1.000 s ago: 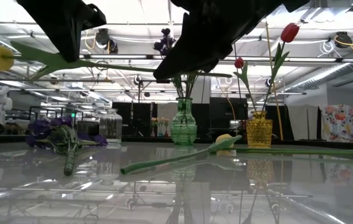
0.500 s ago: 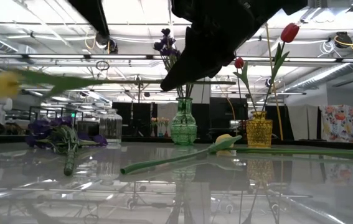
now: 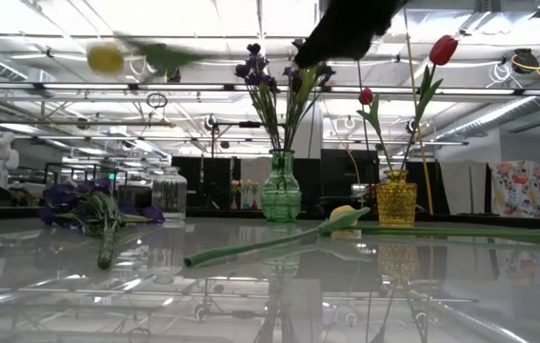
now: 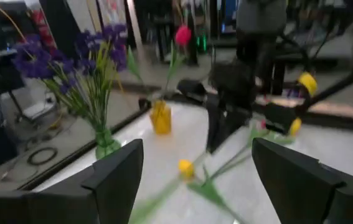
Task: Sort flowers into vase by color
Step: Put the left yellow flower into the transparent vase
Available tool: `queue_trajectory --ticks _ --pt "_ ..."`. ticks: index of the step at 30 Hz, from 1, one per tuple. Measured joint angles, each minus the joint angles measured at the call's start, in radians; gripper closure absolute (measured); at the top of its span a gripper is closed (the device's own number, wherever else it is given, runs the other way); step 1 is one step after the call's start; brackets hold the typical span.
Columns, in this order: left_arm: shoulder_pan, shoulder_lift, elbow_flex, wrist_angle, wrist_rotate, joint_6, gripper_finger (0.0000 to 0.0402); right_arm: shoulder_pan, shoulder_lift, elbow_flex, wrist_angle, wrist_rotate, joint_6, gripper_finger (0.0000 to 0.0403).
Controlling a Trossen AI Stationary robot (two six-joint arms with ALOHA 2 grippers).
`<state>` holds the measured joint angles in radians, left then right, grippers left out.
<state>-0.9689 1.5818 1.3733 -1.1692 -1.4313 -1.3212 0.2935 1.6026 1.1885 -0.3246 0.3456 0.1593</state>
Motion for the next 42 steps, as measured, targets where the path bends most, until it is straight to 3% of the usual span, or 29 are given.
queue_trajectory --ticks 4,9,12,17,19,21,24,29,32,36,39,42 --pt "-0.018 0.0 -0.084 0.06 -0.116 -0.088 0.0095 0.008 -0.181 -0.02 -0.124 0.027 0.006 0.0403" --pt "-0.005 0.0 -0.142 0.1 -0.137 -0.105 0.0095 0.044 -0.442 -0.121 -0.135 0.034 0.07 0.0403" --pt "0.021 0.001 -0.149 0.128 -0.14 -0.113 0.0095 0.066 -0.578 -0.251 0.034 0.049 0.086 0.0403" --pt "0.085 0.002 -0.149 0.219 -0.136 -0.081 0.0099 0.08 -0.667 -0.524 0.595 0.019 -0.008 0.0403" --pt "0.113 0.002 -0.149 0.324 -0.068 0.015 0.0109 0.08 -0.661 -0.6 0.804 -0.016 -0.047 0.0403" --pt "0.149 0.002 -0.149 0.498 0.069 0.175 0.0121 0.075 -0.639 -0.644 0.952 -0.02 -0.077 0.0403" --pt "0.202 0.018 -0.149 0.877 0.256 0.516 0.014 0.065 -0.613 -0.653 1.03 -0.05 -0.095 0.0402" --pt "0.289 0.078 -0.149 1.491 0.329 1.067 0.0164 0.067 -0.567 -0.651 1.113 -0.099 -0.121 0.0402" --pt "0.358 0.089 -0.148 1.735 0.419 1.341 0.0168 0.071 -0.527 -0.651 1.175 -0.125 -0.121 0.0402" --pt "0.459 0.088 -0.148 1.92 0.634 1.447 0.0168 0.075 -0.474 -0.651 1.228 -0.145 -0.131 0.0402" --pt "0.515 0.088 -0.148 1.959 0.725 1.503 0.0169 0.077 -0.455 -0.652 1.281 -0.17 -0.144 0.0402" --pt "0.561 0.088 -0.148 1.965 0.897 1.496 0.0169 0.081 -0.454 -0.651 1.294 -0.182 -0.145 0.0402"
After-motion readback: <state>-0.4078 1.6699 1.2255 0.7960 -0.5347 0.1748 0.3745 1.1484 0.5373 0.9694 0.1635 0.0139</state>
